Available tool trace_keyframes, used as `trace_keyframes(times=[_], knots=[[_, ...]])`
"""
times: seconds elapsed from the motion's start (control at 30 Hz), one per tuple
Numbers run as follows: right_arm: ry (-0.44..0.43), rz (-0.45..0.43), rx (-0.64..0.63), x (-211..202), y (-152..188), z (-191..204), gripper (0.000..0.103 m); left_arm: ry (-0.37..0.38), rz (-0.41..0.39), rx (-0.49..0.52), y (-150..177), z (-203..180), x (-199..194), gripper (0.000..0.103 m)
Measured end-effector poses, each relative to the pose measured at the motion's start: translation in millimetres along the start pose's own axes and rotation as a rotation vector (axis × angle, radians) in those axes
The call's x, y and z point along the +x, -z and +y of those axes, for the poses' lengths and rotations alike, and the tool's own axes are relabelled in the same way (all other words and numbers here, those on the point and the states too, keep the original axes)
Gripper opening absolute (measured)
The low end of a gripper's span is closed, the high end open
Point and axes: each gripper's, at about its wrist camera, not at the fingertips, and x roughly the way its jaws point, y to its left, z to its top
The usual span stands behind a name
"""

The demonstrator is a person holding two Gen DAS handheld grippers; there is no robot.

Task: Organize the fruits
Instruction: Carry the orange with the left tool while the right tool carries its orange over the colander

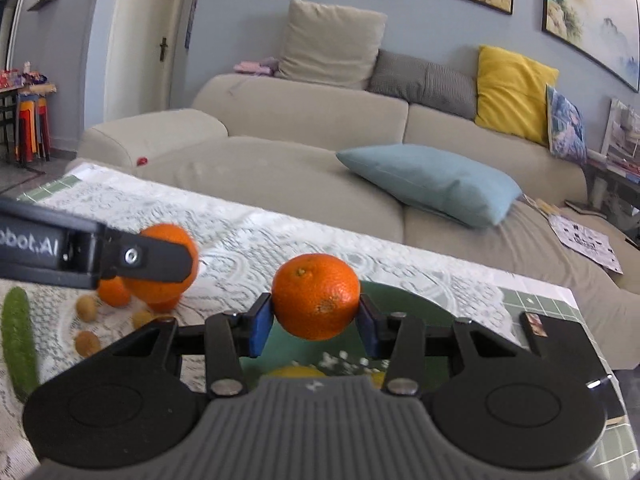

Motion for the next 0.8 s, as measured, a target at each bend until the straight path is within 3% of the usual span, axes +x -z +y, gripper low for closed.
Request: trace_keyframes(times=[0.33, 0.8], knots=[[0.044, 0.095, -0.031, 16, 3, -32, 0.042, 0.015, 0.115, 0.051, -11, -36, 40, 0.052], [0.049, 0.21, -0.063, 49, 11, -42, 0.042, -0.003, 0.225, 0.115, -9, -49, 84, 0.052]])
